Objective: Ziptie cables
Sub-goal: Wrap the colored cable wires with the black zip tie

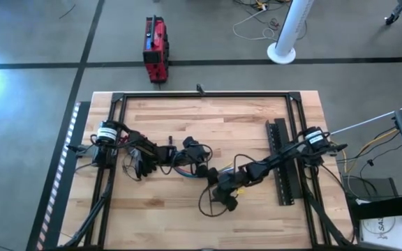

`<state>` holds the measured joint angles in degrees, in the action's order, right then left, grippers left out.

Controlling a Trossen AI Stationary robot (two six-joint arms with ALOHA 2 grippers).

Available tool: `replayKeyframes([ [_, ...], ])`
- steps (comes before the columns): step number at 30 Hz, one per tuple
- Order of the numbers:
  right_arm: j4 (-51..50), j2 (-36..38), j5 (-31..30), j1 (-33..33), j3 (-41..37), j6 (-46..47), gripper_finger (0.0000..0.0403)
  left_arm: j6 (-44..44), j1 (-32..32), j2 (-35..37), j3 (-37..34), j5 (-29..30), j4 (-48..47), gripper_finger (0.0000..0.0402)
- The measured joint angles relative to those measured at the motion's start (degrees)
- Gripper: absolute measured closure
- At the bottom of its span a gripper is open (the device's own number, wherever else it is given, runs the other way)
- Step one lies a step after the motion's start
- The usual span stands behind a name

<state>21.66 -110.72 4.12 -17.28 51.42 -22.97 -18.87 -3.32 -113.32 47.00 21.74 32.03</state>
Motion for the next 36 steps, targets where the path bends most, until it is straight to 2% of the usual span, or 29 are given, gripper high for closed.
replayKeyframes([
  [6, -1.32, 0.02, 4.42, 1.29, -0.96, 2.17, 0.019, -1.33, -0.12, 0.11, -0.89, 0.03, 0.16, 0.0402],
  [13, -3.3, 0.35, 4.75, 1.4, -1.04, 2.19, 0.0189, -1.97, -0.26, 0.11, -1.18, 0.04, 0.38, 0.0402],
  [21, -2.46, 6.61, 4.84, 0.41, -1.13, 8.37, 0.0203, -5.31, -0.28, 0.15, -1.36, -0.06, 1.99, 0.0402],
  [26, -2.12, 7.72, -2.25, -1.45, -3.44, 15.71, 0.0226, -8.63, -0.32, 0.15, -1.48, 1.31, 2.08, 0.0402],
  [29, 4.13, 7.37, -6.99, -3.92, -5.29, 18.63, 0.0246, -9.23, -0.34, 0.15, -1.5, 1.57, 2.27, 0.0402],
  [36, 19.62, 2.1, -12.71, -7.39, -6.9, 21.63, 0.0306, -10.78, -0.39, 0.52, -1.8, 1.77, 4.27, 0.0402],
])
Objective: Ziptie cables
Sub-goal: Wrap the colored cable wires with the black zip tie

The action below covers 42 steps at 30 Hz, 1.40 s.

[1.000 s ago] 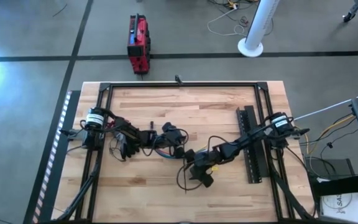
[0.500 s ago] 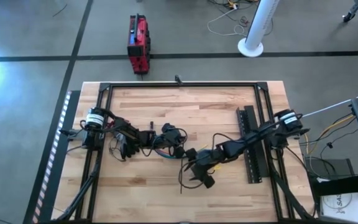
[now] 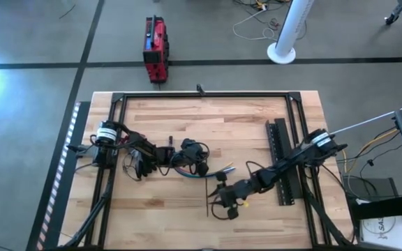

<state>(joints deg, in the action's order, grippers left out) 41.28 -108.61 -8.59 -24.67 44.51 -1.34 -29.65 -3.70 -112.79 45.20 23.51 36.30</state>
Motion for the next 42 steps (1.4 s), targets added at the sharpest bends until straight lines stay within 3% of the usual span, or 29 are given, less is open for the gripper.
replayKeyframes([
  [4, 7.52, -5.89, -3.83, 0.07, 0.23, 2.84, 0.0345, -0.65, -0.02, 0.15, -0.19, 0.0, 2.05, 0.0402],
  [9, 9.85, -12.12, -8.02, 0.31, 2.88, 6.83, 0.039, -1.14, -0.7, 0.18, -1.32, -0.02, 5.52, 0.0401],
  [14, 7.8, -15.27, -7.42, 0.82, 5.04, 12.04, 0.0399, -0.14, -0.89, 0.24, -1.93, -0.09, 6.44, 0.0401],
  [20, -8.08, -8.75, -6.44, 0.14, 4.53, 12.8, 0.0401, 4.88, -2.41, 0.31, -2.82, -0.48, 7.99, 0.0401],
  [27, -23.57, 1.56, -5.68, -0.19, 1.65, 7.1, 0.0402, 17.97, -3.78, 0.35, -3.0, -0.9, 17.47, 0.0401],
  [33, -21.15, 8.72, -5.97, 1.04, -5.62, 5.83, 0.0403, 20.61, -3.76, 0.35, -3.11, -2.01, 19.24, 0.0401],
  [42, -4.45, 7.88, -4.25, 1.2, -9.96, 2.65, 0.0403, 20.59, -3.84, 0.35, -3.38, -1.91, 20.98, 0.0401],
])
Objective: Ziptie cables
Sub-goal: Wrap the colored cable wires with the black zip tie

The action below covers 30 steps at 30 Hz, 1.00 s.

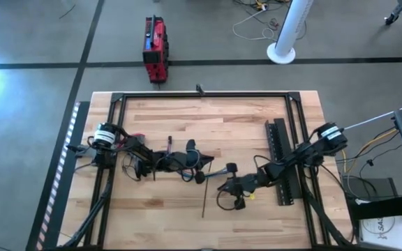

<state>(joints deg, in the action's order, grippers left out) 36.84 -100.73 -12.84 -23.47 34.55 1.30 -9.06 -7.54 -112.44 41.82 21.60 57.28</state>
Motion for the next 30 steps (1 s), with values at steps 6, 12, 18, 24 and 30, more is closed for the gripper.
replayKeyframes([
  [6, 2.46, -8.39, 0.94, 0.12, 7.94, -1.46, 0.0403, -1.4, 0.02, 0.02, -0.25, 1.65, -1.32, 0.0401],
  [12, 2.39, -16.64, 0.88, 0.16, 16.27, 3.45, 0.0403, -4.48, -0.19, 0.04, -3.62, 1.95, -1.19, 0.0401],
  [18, -0.28, -18.71, 1.45, -0.07, 16.98, 9.56, 0.0403, -6.07, -1.21, 0.09, -9.91, 1.96, 8.39, 0.0401],
  [24, -1.9, -15.34, 2.32, -0.17, 14.14, 11.09, 0.0403, -0.26, -2.41, -0.05, -11.47, 1.6, 10.38, 0.0402],
  [30, -6.0, -9.98, 2.74, -0.92, 13.07, 6.62, 0.0403, 3.49, -2.9, -3.1, -8.78, -1.48, 10.49, 0.0401],
])
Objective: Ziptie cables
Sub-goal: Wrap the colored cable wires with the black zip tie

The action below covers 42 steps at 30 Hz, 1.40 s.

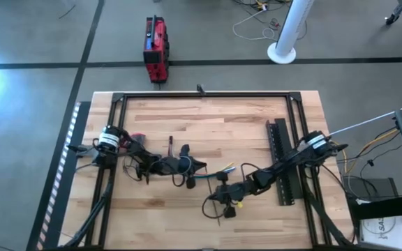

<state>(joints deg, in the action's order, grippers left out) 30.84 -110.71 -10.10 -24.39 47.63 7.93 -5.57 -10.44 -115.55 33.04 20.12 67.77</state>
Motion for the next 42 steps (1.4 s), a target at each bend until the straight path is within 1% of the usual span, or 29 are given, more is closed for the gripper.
replayKeyframes([
  [5, -1.37, 3.2, 0.02, -1.98, -0.86, -4.75, 0.0403, 1.24, -0.44, -1.44, 1.13, -0.07, -0.14, 0.0402],
  [8, -1.1, 3.35, 0.07, -3.13, -0.86, -7.48, 0.0391, 1.33, -0.46, -1.44, 1.21, 0.29, 0.08, 0.0402],
  [11, -0.51, 2.85, 0.06, -3.27, -0.73, -9.2, 0.0359, 1.52, -0.46, -1.44, 1.29, 0.44, -0.05, 0.0402],
  [17, -0.51, 2.81, 0.06, -3.1, -0.75, -10.32, 0.0268, 0.38, -0.32, -1.44, 1.16, 6.71, -0.2, 0.0402],
  [19, -0.34, 2.81, 1.24, -3.19, -0.75, -9.14, 0.0242, -0.04, -0.19, -1.44, 1.04, 7.87, -0.25, 0.0402],
  [21, -0.5, 2.81, 3.15, -3.23, -0.74, -7.63, 0.0219, 0.16, -0.17, -1.44, 1.02, 8.0, -0.36, 0.0402],
  [25, -1.74, 2.81, 4.09, -3.47, -1.79, -6.77, 0.0181, 0.59, -0.18, -1.44, 1.02, 7.98, -1.37, 0.0402],
  [29, -4.29, 2.78, 4.11, -3.48, -1.96, -10.17, 0.0153, -0.09, -0.18, -1.46, 1.0, 8.0, -2.45, 0.0402],
  [32, -0.87, 0.93, 4.16, -3.1, -1.89, -10.01, 0.0136, -0.84, -0.18, -1.49, 1.0, 8.02, -3.19, 0.0402],
  [35, 2.72, -1.52, 5.77, -3.06, -1.88, -9.49, 0.012, -1.12, -0.18, -1.49, 1.0, 8.19, -3.69, 0.0402],
  [37, 3.74, -2.82, 5.91, -3.23, -1.82, -9.22, 0.011, -1.43, -0.18, -1.49, 1.0, 9.12, -4.67, 0.0402],
  [42, 4.67, -4.39, 5.65, -2.9, -1.68, -10.68, 0.0089, -1.5, -0.21, -1.49, 1.0, 9.31, -4.9, 0.0402],
])
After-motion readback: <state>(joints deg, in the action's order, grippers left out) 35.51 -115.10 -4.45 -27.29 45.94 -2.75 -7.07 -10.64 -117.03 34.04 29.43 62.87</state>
